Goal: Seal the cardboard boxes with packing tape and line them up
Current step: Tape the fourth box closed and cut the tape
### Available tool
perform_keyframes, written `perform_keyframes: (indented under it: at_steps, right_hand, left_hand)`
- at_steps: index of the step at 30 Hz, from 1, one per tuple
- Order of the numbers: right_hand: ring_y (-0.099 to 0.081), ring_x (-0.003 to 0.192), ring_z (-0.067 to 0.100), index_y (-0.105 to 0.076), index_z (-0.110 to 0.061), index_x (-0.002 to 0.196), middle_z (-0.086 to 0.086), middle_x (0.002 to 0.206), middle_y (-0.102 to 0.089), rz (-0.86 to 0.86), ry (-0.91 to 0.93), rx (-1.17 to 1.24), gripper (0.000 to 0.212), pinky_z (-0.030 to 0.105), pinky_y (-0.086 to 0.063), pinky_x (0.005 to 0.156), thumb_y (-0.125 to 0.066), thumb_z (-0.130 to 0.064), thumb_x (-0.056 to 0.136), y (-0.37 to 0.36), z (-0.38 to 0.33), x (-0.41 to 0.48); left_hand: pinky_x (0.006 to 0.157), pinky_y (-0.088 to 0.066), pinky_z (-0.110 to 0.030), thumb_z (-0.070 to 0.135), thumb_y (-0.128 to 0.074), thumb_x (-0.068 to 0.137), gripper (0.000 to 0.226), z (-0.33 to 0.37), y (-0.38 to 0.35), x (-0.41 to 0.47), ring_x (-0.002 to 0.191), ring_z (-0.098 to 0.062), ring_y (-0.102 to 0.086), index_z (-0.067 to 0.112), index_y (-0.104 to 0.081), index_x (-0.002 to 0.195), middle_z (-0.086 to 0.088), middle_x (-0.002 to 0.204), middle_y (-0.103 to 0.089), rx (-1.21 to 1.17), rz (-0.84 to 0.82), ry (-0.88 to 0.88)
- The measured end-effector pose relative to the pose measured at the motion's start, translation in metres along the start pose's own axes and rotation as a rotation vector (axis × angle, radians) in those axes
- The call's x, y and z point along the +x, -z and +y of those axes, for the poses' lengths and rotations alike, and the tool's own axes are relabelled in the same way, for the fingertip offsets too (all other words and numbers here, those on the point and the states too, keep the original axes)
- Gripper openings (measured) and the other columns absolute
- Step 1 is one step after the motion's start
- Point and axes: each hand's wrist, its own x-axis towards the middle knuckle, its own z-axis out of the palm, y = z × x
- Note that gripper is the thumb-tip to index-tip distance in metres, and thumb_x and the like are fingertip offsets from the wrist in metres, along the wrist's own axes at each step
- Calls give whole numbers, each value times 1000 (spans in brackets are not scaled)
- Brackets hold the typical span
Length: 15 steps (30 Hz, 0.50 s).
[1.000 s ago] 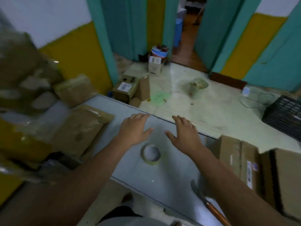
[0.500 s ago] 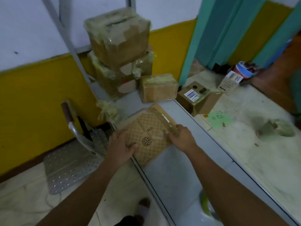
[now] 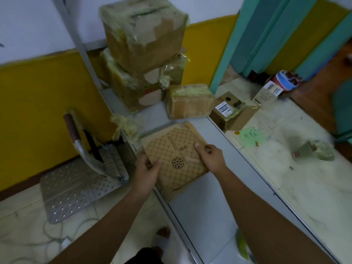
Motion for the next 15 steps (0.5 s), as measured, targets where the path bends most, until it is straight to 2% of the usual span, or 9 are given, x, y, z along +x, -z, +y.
perform_keyframes:
  at_steps: [3, 5, 6, 7, 10, 12, 14, 15]
  right_hand:
    - [-65, 117, 28, -56, -14, 145, 14, 137, -59, 39, 41, 138, 85, 44, -58, 99, -63, -75, 87, 17, 7, -25]
    - [-70, 105, 16, -60, -17, 140, 9, 127, -66, 112, 111, 224, 75, 25, -61, 77, -64, -71, 89, 34, 13, -50]
    - [-70, 99, 11, -62, -20, 137, 5, 121, -69, 161, 153, 267, 71, 16, -57, 68, -63, -72, 89, 45, 16, -66]
    - [-70, 97, 7, -64, -23, 134, 1, 118, -70, 216, 191, 309, 67, 12, -55, 63, -61, -73, 89, 55, 21, -83]
    - [-66, 104, -1, -61, -31, 135, -8, 122, -66, 377, 217, 438, 54, 14, -56, 73, -60, -68, 95, 87, 48, -135]
    - [-65, 110, 1, -58, -28, 141, -7, 128, -66, 457, 194, 500, 56, 19, -58, 83, -57, -61, 96, 108, 75, -171]
    - [-66, 114, 5, -58, -22, 141, -6, 129, -68, 532, 198, 571, 47, 19, -58, 86, -55, -48, 102, 126, 107, -205]
    - [-67, 114, 5, -60, -20, 140, -7, 127, -70, 573, 199, 600, 40, 19, -57, 88, -54, -40, 106, 134, 122, -221]
  left_hand:
    - [95, -62, -51, 30, -67, 103, 34, 19, -12, -11, 119, -15, -71, 48, -60, 131, 14, 128, -74, -155, -85, -44]
    - [91, -63, -51, 37, -66, 104, 41, 32, -27, -21, 118, -15, -72, 50, -52, 139, 14, 132, -72, -273, -178, -57]
    - [87, -63, -51, 45, -67, 101, 45, 38, -36, -27, 116, -16, -74, 55, -48, 141, 14, 133, -71, -307, -225, -50]
    - [83, -64, -51, 56, -68, 96, 49, 43, -46, -33, 112, -16, -75, 60, -47, 140, 15, 131, -72, -312, -266, -45]
    - [76, -65, -46, 84, -61, 81, 56, 55, -83, -52, 106, -13, -76, 70, -46, 133, 19, 125, -72, -236, -371, -70]
    - [81, -64, -49, 97, -52, 73, 62, 58, -114, -67, 110, -17, -72, 76, -43, 130, 18, 129, -69, -119, -421, -102]
    - [89, -62, -47, 100, -50, 71, 67, 54, -146, -86, 118, -12, -68, 77, -39, 132, 18, 139, -64, -27, -513, -178]
    - [92, -60, -41, 96, -52, 76, 62, 52, -163, -98, 121, -6, -67, 78, -38, 133, 23, 138, -64, -16, -580, -221]
